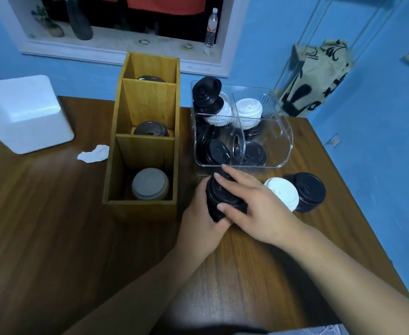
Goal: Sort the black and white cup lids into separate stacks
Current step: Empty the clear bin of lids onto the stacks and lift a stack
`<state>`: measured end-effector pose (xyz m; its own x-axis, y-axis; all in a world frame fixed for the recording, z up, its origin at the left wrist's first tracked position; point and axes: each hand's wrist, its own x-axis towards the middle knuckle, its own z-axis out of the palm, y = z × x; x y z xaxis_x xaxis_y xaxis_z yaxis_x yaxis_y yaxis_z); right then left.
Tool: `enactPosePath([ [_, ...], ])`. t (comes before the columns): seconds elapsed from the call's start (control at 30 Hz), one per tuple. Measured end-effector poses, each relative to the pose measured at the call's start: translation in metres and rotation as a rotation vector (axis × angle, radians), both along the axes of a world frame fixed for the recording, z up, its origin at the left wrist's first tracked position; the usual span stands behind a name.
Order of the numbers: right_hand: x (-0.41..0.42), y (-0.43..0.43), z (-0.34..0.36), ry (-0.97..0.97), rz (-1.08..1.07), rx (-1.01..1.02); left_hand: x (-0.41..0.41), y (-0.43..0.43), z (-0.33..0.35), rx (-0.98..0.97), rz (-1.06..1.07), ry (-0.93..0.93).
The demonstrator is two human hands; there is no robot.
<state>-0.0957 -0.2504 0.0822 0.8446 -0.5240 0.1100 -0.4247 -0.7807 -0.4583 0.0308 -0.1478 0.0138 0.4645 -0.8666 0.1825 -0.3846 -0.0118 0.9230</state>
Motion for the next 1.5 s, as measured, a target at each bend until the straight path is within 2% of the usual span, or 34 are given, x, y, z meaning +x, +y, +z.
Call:
enactPosePath([
  [0.23, -0.002, 0.001, -0.013, 0.044, -0.016, -0.107, 0.000, -0.002, -0.002, 0.016, -0.009, -0.096],
  [0.37, -0.004, 0.007, -0.010, 0.162, 0.037, -0.244, -0.001, -0.005, -0.003, -0.006, -0.016, -0.111],
  [0.43, -0.006, 0.003, -0.001, 0.189, 0.059, -0.221, -0.001, -0.004, -0.005, -0.011, -0.027, -0.108],
  [0.5, -0.003, -0.012, 0.015, 0.062, 0.044, -0.176, -0.001, -0.004, -0.005, -0.001, -0.044, -0.105],
  [0.6, 0.010, -0.057, 0.040, -0.194, -0.111, -0.212, 0.000, -0.005, -0.008, 0.008, -0.041, -0.116],
  [0.67, 0.024, -0.097, 0.053, -0.229, -0.242, -0.196, 0.000, -0.005, -0.008, 0.030, -0.041, -0.117],
  [0.77, 0.049, -0.150, 0.063, -0.076, -0.343, -0.121, -0.001, -0.004, -0.006, 0.062, -0.052, -0.099],
  [0.97, 0.088, -0.202, 0.068, 0.277, -0.360, 0.046, 0.000, -0.004, -0.006, 0.073, -0.056, -0.096],
  [1.13, 0.093, -0.219, 0.067, 0.306, -0.361, 0.050, 0.001, -0.004, -0.005, 0.084, -0.063, -0.081],
  [1.23, 0.082, -0.212, 0.077, 0.235, -0.372, -0.006, 0.001, -0.004, -0.006, 0.083, -0.064, -0.068],
  [1.37, 0.035, -0.165, 0.091, -0.061, -0.433, -0.068, 0.001, -0.004, -0.005, 0.073, -0.056, -0.052],
  [1.5, -0.038, -0.060, 0.070, -0.293, -0.425, 0.131, 0.000, -0.004, -0.005, 0.067, -0.051, -0.037],
])
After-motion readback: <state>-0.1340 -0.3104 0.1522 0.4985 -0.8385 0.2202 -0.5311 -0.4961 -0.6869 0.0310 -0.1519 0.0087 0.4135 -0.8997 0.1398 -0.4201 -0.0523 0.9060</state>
